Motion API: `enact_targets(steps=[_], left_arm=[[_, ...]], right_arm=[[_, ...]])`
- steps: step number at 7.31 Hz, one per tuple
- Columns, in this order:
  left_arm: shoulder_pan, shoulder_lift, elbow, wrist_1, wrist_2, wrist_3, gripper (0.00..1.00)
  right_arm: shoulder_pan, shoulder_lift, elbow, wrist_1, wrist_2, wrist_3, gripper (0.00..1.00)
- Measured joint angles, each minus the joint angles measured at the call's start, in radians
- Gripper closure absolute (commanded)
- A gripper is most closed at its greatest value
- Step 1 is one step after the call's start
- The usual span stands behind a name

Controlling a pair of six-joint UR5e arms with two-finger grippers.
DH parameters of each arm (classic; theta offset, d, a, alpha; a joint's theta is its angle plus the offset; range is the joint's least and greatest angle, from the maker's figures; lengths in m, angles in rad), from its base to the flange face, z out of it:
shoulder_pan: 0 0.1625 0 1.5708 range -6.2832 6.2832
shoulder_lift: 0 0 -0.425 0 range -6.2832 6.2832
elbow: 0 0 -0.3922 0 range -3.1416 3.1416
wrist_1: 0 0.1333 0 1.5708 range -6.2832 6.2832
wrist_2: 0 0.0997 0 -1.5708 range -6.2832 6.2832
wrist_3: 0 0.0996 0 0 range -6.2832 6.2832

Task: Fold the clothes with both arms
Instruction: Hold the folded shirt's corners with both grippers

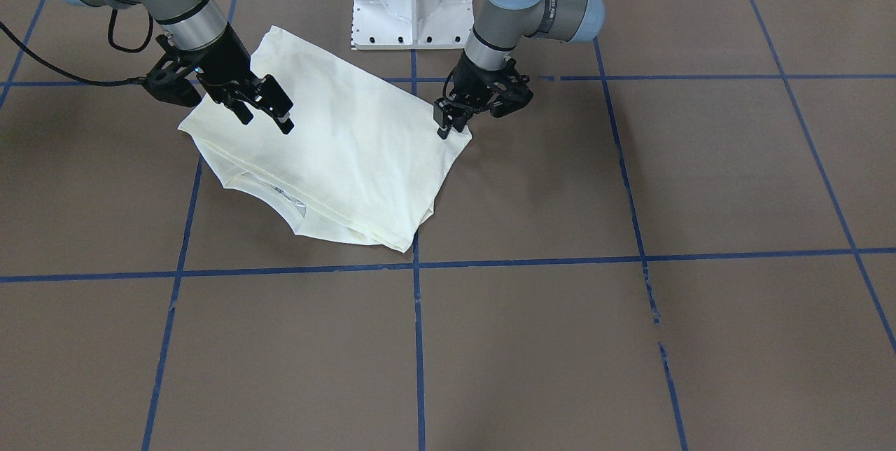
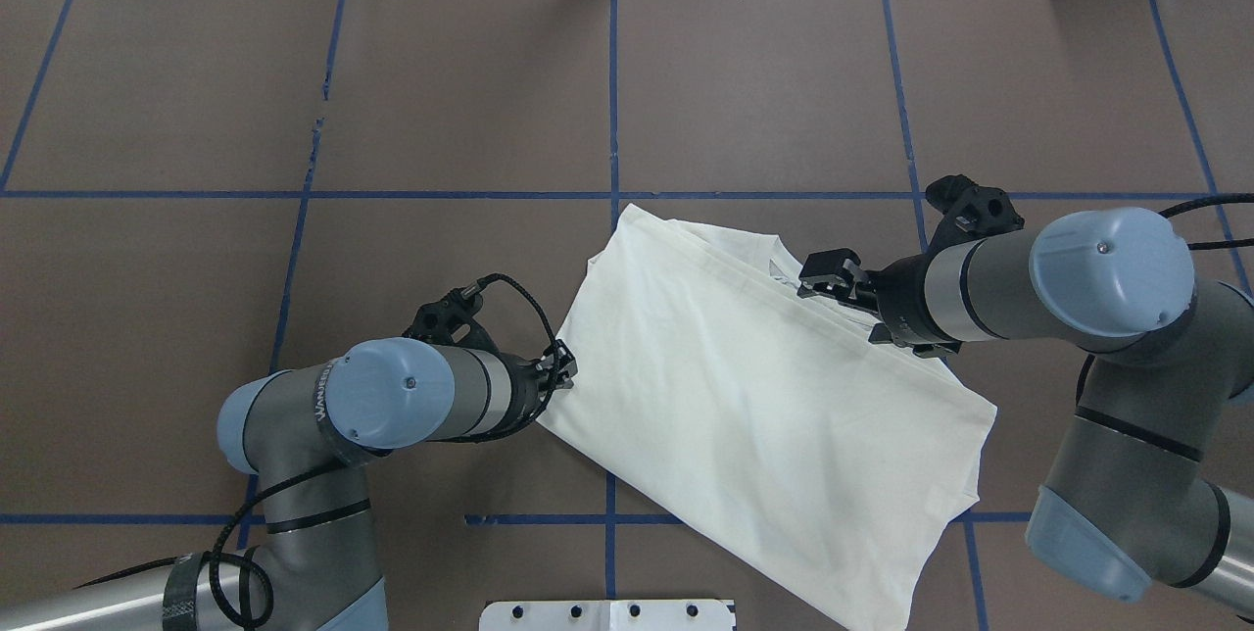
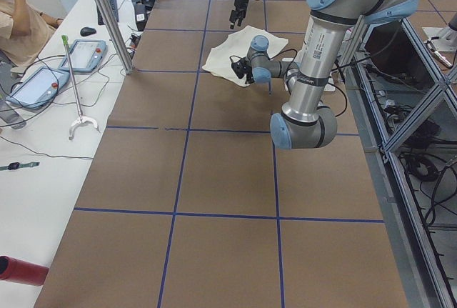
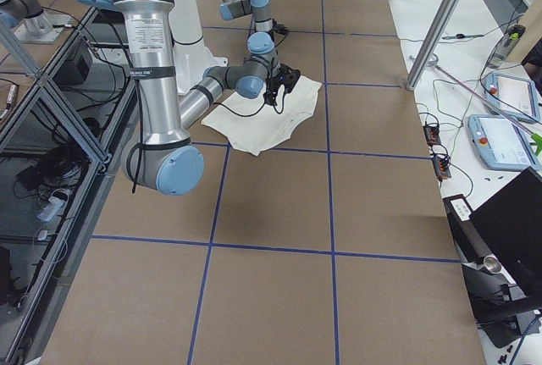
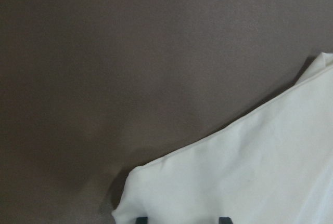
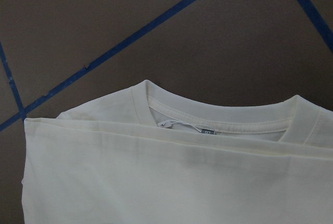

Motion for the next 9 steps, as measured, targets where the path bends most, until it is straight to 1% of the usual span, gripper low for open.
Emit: enact_targets(steps=[3, 6, 9], left_arm=[[-0.003, 0.003, -0.049, 0.065, 0.018, 0.004, 0.50], [0.001, 0.001, -0.071, 0.167, 0.019, -0.001, 0.50], [0.012, 0.006, -0.076, 0.182, 0.019, -0.005, 0.50]], right_arm=[[0.001, 0.012, -0.009, 0.000, 0.000, 0.000, 0.00], [0.005, 0.025, -0.020, 0.000, 0.000, 0.000, 0.00], [0.005, 0.026, -0.021, 0.000, 0.000, 0.001, 0.00]])
